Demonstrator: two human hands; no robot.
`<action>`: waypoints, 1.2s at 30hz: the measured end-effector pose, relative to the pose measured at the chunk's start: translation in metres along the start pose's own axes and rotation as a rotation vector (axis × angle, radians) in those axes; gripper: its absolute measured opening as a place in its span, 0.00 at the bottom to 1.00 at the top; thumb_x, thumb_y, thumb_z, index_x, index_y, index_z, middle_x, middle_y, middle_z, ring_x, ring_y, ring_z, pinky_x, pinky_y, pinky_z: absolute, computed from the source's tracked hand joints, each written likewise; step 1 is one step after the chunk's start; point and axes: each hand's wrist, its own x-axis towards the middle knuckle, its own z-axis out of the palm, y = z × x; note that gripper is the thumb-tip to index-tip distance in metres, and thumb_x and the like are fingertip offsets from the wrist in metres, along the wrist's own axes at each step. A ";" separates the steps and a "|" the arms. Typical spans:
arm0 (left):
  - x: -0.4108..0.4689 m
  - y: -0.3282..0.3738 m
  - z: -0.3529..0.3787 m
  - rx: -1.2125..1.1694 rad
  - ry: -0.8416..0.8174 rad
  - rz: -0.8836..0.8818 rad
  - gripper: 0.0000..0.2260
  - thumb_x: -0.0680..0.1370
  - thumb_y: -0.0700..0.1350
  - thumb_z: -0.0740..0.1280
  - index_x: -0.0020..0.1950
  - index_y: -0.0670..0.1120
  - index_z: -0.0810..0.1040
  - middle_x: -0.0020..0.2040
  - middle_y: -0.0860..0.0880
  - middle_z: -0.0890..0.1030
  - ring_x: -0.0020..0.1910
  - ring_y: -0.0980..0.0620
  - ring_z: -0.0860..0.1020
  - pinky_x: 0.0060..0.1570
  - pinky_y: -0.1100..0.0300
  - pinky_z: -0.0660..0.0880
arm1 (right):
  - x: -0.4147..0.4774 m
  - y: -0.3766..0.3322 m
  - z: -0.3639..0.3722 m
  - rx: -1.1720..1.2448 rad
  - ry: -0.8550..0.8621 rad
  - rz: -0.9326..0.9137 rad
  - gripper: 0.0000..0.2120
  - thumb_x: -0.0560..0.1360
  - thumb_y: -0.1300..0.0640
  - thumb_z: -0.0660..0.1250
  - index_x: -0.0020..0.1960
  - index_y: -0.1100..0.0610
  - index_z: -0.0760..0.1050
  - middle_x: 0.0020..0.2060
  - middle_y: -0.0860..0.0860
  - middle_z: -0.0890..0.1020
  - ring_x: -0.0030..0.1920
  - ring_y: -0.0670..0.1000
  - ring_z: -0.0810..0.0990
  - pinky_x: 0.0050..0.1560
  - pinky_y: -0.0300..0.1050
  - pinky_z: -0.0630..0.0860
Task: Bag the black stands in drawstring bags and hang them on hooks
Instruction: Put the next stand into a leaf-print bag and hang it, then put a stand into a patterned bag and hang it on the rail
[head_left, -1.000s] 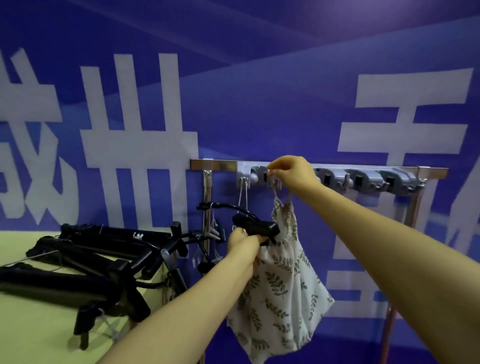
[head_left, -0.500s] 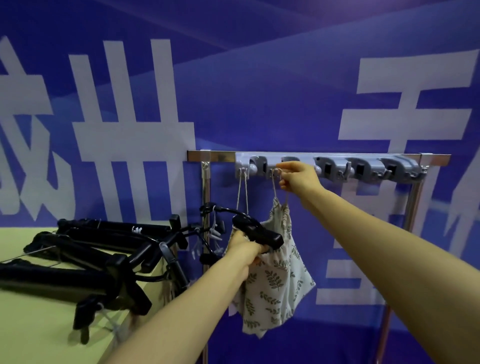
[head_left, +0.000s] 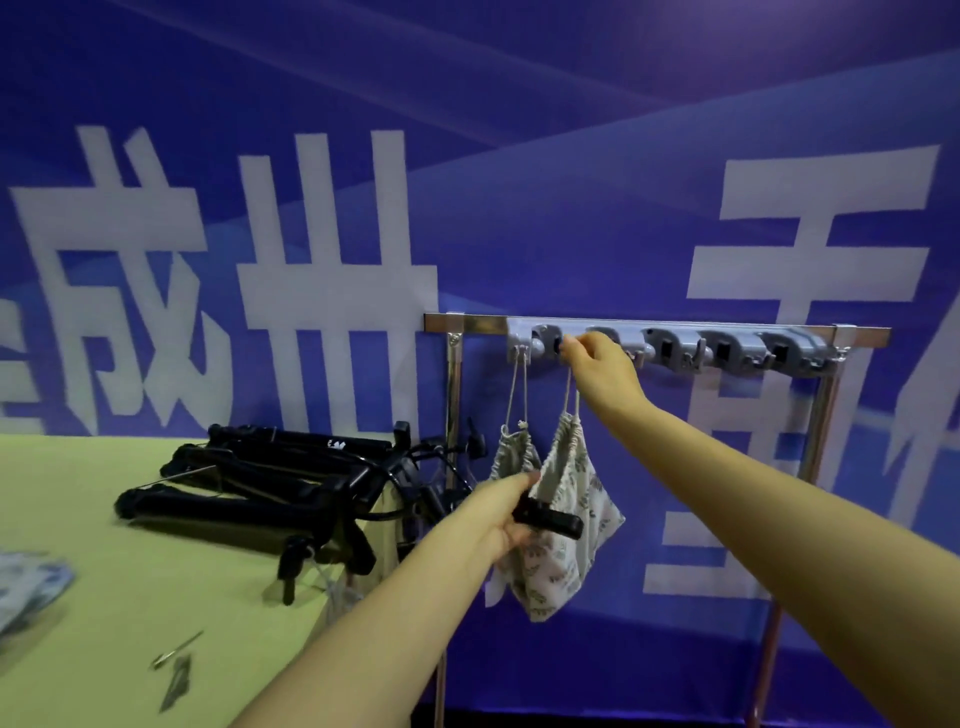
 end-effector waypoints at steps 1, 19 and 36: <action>-0.014 0.006 -0.001 -0.003 0.020 0.027 0.06 0.78 0.44 0.65 0.50 0.41 0.75 0.37 0.44 0.76 0.34 0.49 0.76 0.23 0.63 0.76 | -0.006 -0.013 0.002 0.018 -0.005 -0.016 0.22 0.81 0.52 0.54 0.54 0.71 0.73 0.46 0.67 0.78 0.43 0.59 0.75 0.43 0.47 0.66; -0.189 0.067 -0.228 0.288 0.582 0.491 0.25 0.81 0.55 0.53 0.61 0.35 0.74 0.38 0.42 0.78 0.35 0.46 0.76 0.36 0.57 0.73 | -0.179 -0.210 0.148 0.127 -0.715 -0.214 0.25 0.82 0.47 0.49 0.57 0.65 0.76 0.54 0.62 0.81 0.54 0.59 0.79 0.58 0.53 0.74; -0.165 0.009 -0.368 1.157 0.954 0.208 0.26 0.71 0.58 0.69 0.62 0.43 0.71 0.60 0.43 0.75 0.61 0.42 0.73 0.54 0.49 0.72 | -0.228 -0.180 0.294 0.201 -1.022 0.235 0.27 0.81 0.42 0.47 0.62 0.62 0.72 0.57 0.61 0.79 0.54 0.55 0.78 0.61 0.51 0.73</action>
